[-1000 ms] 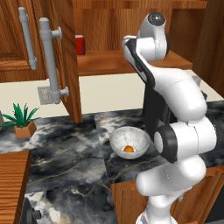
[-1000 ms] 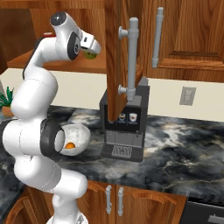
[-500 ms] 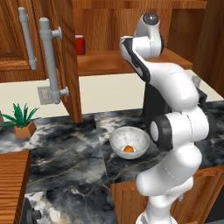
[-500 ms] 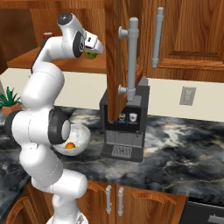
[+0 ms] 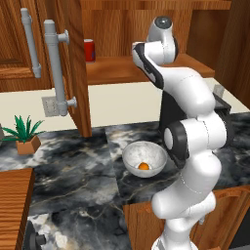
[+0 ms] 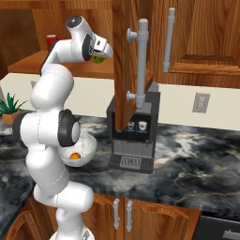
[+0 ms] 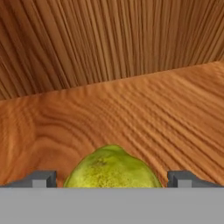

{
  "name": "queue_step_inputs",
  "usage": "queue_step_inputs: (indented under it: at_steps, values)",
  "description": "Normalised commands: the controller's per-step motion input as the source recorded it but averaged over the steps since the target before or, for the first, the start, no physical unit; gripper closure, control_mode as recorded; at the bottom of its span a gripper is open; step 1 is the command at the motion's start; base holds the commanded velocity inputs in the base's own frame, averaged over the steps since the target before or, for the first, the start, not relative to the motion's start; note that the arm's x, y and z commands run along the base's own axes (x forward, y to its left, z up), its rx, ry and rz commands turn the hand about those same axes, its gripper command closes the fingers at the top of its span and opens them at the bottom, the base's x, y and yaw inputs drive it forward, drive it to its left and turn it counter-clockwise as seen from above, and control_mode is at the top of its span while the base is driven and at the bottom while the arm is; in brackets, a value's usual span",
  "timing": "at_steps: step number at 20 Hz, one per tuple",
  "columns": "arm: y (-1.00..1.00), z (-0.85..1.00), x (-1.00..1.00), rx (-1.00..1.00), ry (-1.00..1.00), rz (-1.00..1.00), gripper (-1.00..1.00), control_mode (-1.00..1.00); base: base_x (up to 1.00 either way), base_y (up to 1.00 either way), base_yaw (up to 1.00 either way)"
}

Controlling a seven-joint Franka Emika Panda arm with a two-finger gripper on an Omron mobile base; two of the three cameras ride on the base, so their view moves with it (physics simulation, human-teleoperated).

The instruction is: Open the cabinet. Pick the tangerine and pear from the cabinet and place them into the bowl. Then close the cabinet.

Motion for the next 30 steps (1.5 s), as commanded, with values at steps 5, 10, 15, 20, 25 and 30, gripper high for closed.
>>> queue_step_inputs:
  at_steps: [5,10,15,20,25,30]
  values:
    - [0.04,-0.38,0.04,-0.06,0.05,0.0,1.0,-1.0,0.0,0.0,0.0]
    - [0.0,-0.01,-0.15,0.0,0.0,0.0,1.0,-1.0,0.0,0.0,0.0]
    - [0.01,-0.08,-0.88,0.0,-0.04,0.0,1.0,-1.0,0.0,0.0,0.0]
    - [0.09,-0.16,-1.0,0.0,-0.08,0.0,1.0,-1.0,0.0,0.0,0.0]
    - [0.22,-0.19,-1.0,0.0,-0.03,0.03,1.0,-1.0,0.0,0.0,0.0]
    - [0.53,-0.14,-1.0,0.0,0.02,0.11,1.0,-1.0,0.0,0.0,0.0]
